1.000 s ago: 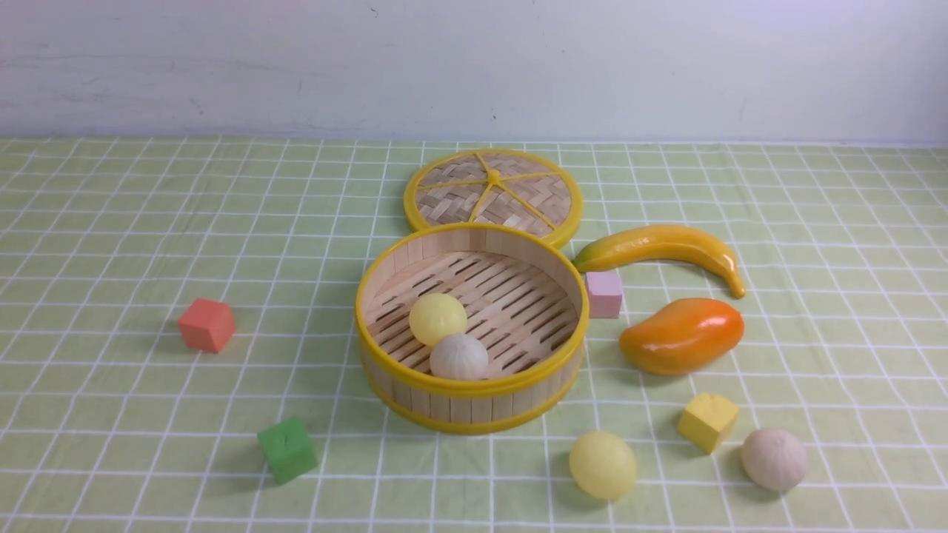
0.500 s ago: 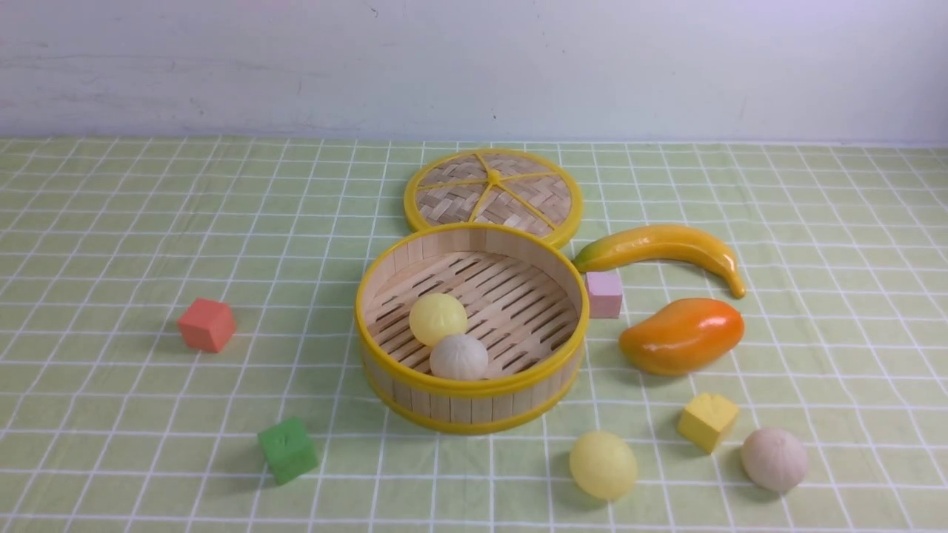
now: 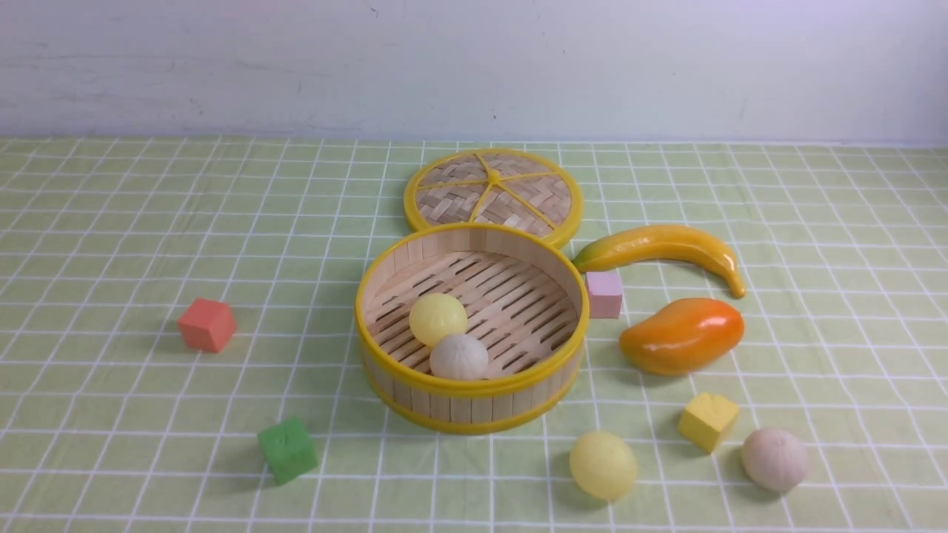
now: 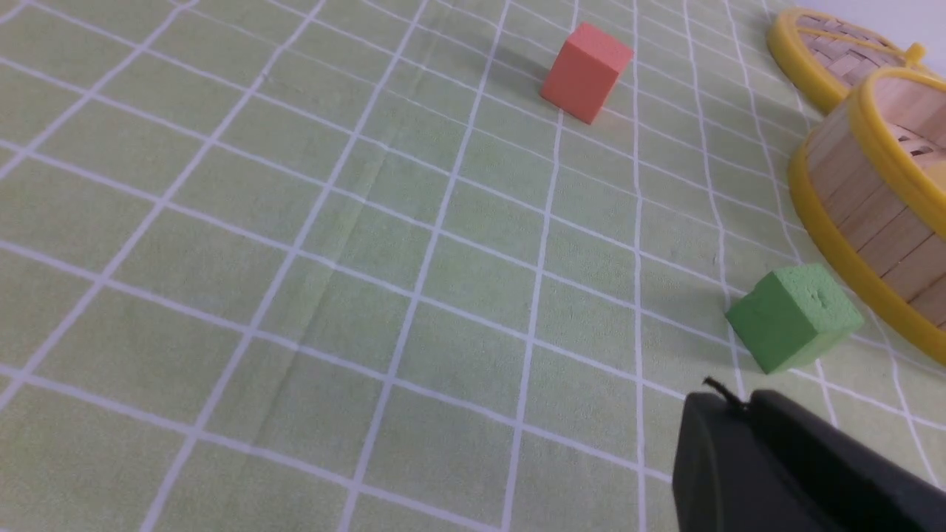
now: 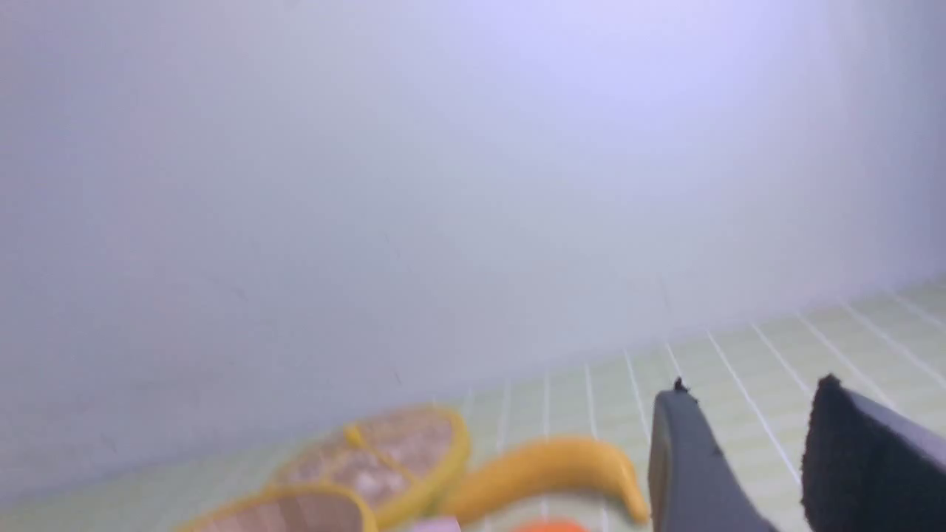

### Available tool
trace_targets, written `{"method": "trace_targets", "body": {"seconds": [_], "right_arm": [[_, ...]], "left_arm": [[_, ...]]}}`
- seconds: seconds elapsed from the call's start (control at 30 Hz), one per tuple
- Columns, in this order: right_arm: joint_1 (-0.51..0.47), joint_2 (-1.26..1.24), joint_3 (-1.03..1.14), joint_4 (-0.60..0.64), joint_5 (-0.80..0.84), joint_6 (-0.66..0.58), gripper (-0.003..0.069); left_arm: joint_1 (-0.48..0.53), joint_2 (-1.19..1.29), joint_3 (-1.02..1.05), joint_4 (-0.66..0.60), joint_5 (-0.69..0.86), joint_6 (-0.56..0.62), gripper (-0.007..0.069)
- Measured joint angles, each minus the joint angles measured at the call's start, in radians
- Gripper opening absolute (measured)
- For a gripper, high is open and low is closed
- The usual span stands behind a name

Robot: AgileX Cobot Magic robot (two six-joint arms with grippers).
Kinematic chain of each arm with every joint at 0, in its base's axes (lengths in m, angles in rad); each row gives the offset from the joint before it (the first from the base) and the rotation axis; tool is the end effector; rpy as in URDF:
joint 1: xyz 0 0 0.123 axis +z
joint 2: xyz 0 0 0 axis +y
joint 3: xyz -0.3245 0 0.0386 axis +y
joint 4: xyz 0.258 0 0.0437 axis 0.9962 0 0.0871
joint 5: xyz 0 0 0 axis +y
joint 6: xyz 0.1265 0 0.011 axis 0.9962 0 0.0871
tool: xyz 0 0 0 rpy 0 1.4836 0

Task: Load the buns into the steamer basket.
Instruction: Use the right arm to grab a steamed stuffed bun

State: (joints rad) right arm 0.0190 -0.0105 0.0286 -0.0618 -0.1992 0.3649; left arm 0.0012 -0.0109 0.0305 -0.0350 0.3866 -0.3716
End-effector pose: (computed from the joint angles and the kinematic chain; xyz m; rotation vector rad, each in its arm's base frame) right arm 0.0563 0.0026 0.2308 0.1756 1.2963 0.2840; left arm 0.0545 -0.0016 0.1568 -0.3734 1.8627 -0.2871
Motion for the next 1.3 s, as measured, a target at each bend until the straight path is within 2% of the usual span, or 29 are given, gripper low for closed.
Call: {"method": "trace_targets", "body": {"seconds": [0.1,0.23,0.27,0.3,0.33,0.47,0.53,0.57,0.6,0.67,0.7,0.77,0.83,0.97,1.0,1.07,1.2,1.3], "right_arm": [[0.000,0.000,-0.011,0.000,-0.137,0.055,0.0239],[0.000,0.002,-0.111,-0.001,-0.105,0.153,0.0239],[0.000,0.023,-0.211,-0.003,-0.002,0.209,0.0239],[0.000,0.033,-0.240,-0.004,0.013,0.213,0.0239],[0.000,0.082,-0.350,-0.014,0.144,0.237,0.0239],[0.000,0.268,-0.658,-0.058,0.468,0.227,0.0239],[0.000,0.410,-0.841,-0.071,0.681,0.148,0.0239],[0.000,0.422,-0.855,-0.071,0.681,0.148,0.0239],[0.000,0.504,-0.937,-0.071,0.817,0.081,0.0239],[0.000,0.583,-0.998,-0.068,0.922,0.001,0.0239],[0.000,0.666,-1.037,-0.049,1.018,-0.082,0.0239],[0.000,0.724,-1.049,-0.021,1.071,-0.151,0.0239],[0.000,0.839,-1.044,0.087,1.150,-0.322,0.0239],[0.000,0.953,-1.014,0.270,1.162,-0.584,0.0239],[0.000,0.958,-1.012,0.279,1.163,-0.584,0.0239],[0.000,1.033,-1.008,0.381,1.189,-0.686,0.0239],[0.000,1.135,-1.007,0.463,1.220,-0.742,0.0239],[0.007,1.188,-1.019,0.479,1.247,-0.764,0.0239]], "left_arm": [[0.000,0.000,0.000,0.000,0.000,0.000,0.0039],[0.000,0.000,0.000,0.000,0.000,0.000,0.0041],[0.000,0.000,0.000,0.000,0.000,0.000,0.0044],[0.000,0.000,0.000,0.000,0.000,0.000,0.0045],[0.000,0.000,0.000,0.000,0.000,0.000,0.0048],[0.000,0.000,0.000,0.000,0.000,0.000,0.0050],[0.000,0.000,0.000,0.000,0.000,0.000,0.0053],[0.000,0.000,0.000,0.000,0.000,0.000,0.0053],[0.000,0.000,0.000,0.000,0.000,0.000,0.0055],[0.000,0.000,0.000,0.000,0.000,0.000,0.0057],[0.000,0.000,0.000,0.000,0.000,0.000,0.0059],[0.000,0.000,0.000,0.000,0.000,0.000,0.0062],[0.000,0.000,0.000,0.000,0.000,0.000,0.0066],[0.000,0.000,0.000,0.000,0.000,0.000,0.0071],[0.000,0.000,0.000,0.000,0.000,0.000,0.0071],[0.000,0.000,0.000,0.000,0.000,0.000,0.0072],[0.000,0.000,0.000,0.000,0.000,0.000,0.0074],[0.000,0.000,0.000,0.000,0.000,0.000,0.0076]]}}
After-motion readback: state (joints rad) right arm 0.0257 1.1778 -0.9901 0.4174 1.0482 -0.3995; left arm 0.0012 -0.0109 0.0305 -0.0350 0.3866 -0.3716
